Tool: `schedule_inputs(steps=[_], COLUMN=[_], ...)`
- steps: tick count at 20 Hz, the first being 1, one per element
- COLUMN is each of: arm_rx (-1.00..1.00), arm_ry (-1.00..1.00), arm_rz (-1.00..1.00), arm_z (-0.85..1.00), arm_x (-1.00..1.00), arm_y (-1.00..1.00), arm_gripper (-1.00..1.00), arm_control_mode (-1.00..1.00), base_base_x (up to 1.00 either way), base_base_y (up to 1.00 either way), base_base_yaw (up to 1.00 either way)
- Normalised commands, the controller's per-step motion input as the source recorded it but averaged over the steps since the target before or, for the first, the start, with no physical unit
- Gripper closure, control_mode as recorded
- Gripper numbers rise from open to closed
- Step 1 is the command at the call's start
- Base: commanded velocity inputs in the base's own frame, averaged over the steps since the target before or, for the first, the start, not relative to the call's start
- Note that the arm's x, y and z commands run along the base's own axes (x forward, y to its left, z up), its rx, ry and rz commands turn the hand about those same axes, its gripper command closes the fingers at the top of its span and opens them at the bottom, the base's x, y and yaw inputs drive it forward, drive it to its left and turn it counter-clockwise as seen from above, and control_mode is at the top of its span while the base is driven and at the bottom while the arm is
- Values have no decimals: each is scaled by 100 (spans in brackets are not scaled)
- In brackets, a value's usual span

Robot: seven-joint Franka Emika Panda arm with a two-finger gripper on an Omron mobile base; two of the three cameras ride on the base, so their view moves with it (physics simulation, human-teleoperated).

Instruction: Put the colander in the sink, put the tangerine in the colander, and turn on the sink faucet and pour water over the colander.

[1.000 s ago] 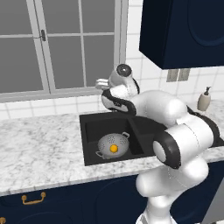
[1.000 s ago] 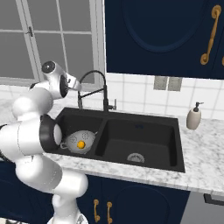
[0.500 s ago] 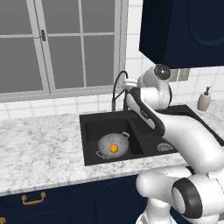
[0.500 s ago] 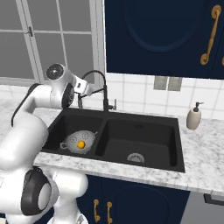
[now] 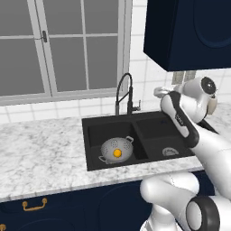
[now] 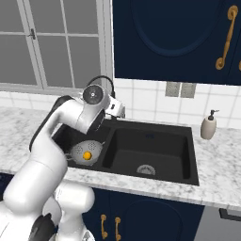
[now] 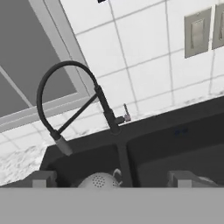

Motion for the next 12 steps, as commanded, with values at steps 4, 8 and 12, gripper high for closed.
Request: schedule_inputs(steps=[4,8,12], arm_rx=[19,18,20], arm_ry=[0,0,2], arm_rz=[4,4,7], arm_z=[-5,-24,-33], arm_x=[9,24,51], arm_y=[-78,-44,-6], arm_gripper=[-100,-100,-100], arm_control_mode=[-100,-100,-100], base_base_x=[0,0,0], base_base_y=[0,0,0], base_base_yaw=[0,0,0])
